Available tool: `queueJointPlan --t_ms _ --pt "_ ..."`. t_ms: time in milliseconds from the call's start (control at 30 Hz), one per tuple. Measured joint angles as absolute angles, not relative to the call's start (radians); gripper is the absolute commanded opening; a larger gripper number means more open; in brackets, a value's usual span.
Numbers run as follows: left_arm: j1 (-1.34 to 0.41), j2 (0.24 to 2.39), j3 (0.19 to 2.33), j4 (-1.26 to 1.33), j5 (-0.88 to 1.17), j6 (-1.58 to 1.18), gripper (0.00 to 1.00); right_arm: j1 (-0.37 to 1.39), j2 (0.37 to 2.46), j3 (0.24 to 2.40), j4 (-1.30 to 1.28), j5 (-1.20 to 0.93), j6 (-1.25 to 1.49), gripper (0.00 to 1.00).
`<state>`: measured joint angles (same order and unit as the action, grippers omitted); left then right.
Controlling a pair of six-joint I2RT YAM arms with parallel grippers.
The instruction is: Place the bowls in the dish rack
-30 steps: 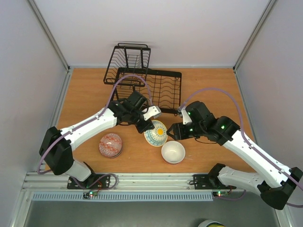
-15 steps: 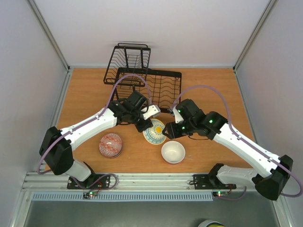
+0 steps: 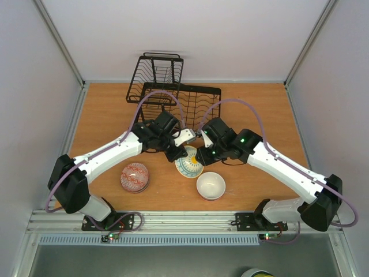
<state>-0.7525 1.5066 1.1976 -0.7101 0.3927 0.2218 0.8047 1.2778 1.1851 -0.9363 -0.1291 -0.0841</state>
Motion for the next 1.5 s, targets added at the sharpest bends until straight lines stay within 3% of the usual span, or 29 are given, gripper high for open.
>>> queueJointPlan --t_ms 100,200,233,400,433,467,533,567,633,700,900,1033,1167,1500 --pt "-0.750 1.507 1.198 -0.711 0.393 0.221 0.00 0.809 1.300 1.208 -0.952 -0.115 -0.101 0.29" --pt "-0.745 1.507 1.198 -0.712 0.392 0.215 0.01 0.814 1.325 1.233 -0.968 -0.094 -0.124 0.05" --pt "-0.744 1.507 1.198 -0.715 0.390 0.199 0.01 0.819 1.336 1.240 -0.976 -0.077 -0.132 0.02" --pt "-0.744 1.509 1.199 -0.713 0.351 0.103 0.01 0.830 1.388 1.243 -0.972 0.023 -0.124 0.01" --pt "-0.743 1.508 1.199 -0.710 0.348 0.104 0.05 0.830 1.388 1.243 -0.971 0.031 -0.125 0.01" --pt "-0.743 1.508 1.199 -0.704 0.348 0.104 0.18 0.831 1.386 1.246 -0.974 0.041 -0.126 0.01" --pt "-0.742 1.508 1.199 -0.692 0.360 0.113 0.55 0.832 1.385 1.251 -0.978 0.071 -0.146 0.01" --pt "-0.741 1.504 1.199 -0.697 0.375 0.138 0.67 0.831 1.383 1.256 -0.980 0.096 -0.169 0.01" --pt "-0.749 1.481 1.199 -0.710 0.380 0.181 0.86 0.829 1.381 1.271 -0.993 0.163 -0.203 0.01" --pt "-0.754 1.444 1.199 -0.709 0.359 0.215 0.97 0.824 1.379 1.282 -0.999 0.247 -0.237 0.01" --pt "-0.756 1.253 1.188 -0.649 0.141 0.281 0.99 0.765 1.418 1.329 -0.975 0.547 -0.361 0.01" --pt "-0.720 1.135 1.131 -0.569 -0.022 0.328 0.99 0.703 1.514 1.341 -0.814 0.715 -0.501 0.01" --pt "-0.617 1.065 1.074 -0.512 -0.073 0.339 0.99 0.657 1.615 1.323 -0.493 0.801 -0.761 0.01" --pt "-0.553 1.000 1.016 -0.488 -0.074 0.336 0.99 0.480 1.915 1.372 0.337 0.719 -1.422 0.01"
